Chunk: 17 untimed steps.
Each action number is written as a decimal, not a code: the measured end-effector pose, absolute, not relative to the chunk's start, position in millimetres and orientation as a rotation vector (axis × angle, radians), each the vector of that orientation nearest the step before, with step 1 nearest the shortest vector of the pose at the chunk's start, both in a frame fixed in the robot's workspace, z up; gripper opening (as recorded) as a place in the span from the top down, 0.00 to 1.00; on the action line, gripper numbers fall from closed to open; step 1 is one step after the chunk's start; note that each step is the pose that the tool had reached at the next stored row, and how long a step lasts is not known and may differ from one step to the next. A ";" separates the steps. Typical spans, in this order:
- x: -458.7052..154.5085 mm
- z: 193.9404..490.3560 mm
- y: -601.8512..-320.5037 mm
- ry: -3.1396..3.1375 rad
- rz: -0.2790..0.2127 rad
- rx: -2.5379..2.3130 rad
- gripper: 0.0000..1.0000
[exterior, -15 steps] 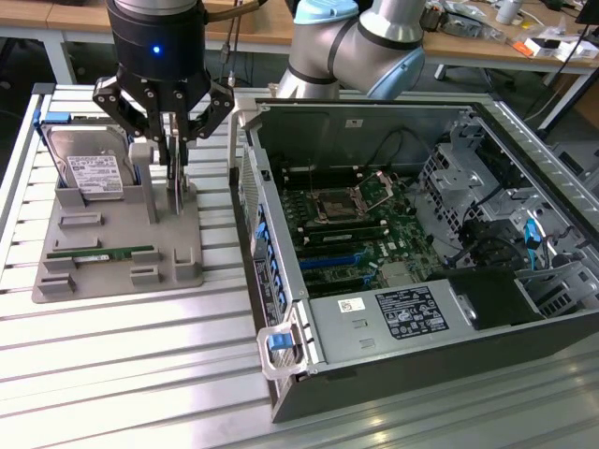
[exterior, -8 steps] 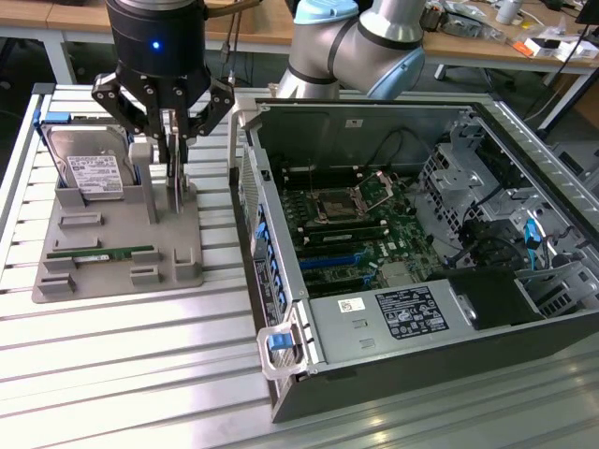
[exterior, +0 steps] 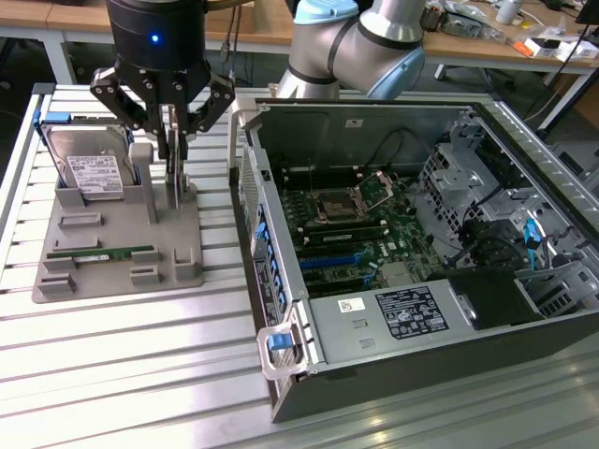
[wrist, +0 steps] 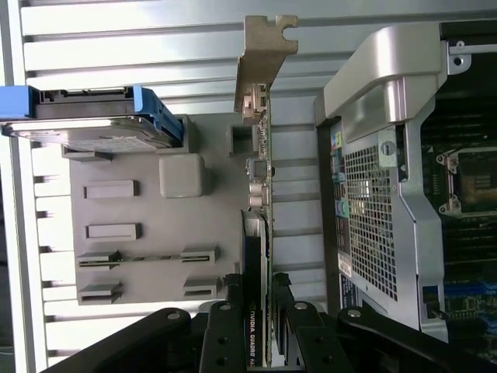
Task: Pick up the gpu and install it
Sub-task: 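Pick up the gpu and move the gpu toward the slot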
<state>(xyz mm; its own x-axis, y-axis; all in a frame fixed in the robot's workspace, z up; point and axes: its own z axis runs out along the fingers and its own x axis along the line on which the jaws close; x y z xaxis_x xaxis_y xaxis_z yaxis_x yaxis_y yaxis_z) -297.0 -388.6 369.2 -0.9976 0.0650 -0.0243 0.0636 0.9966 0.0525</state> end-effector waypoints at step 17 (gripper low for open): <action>-297.0 383.3 -388.6 3.113 0.081 0.100 0.74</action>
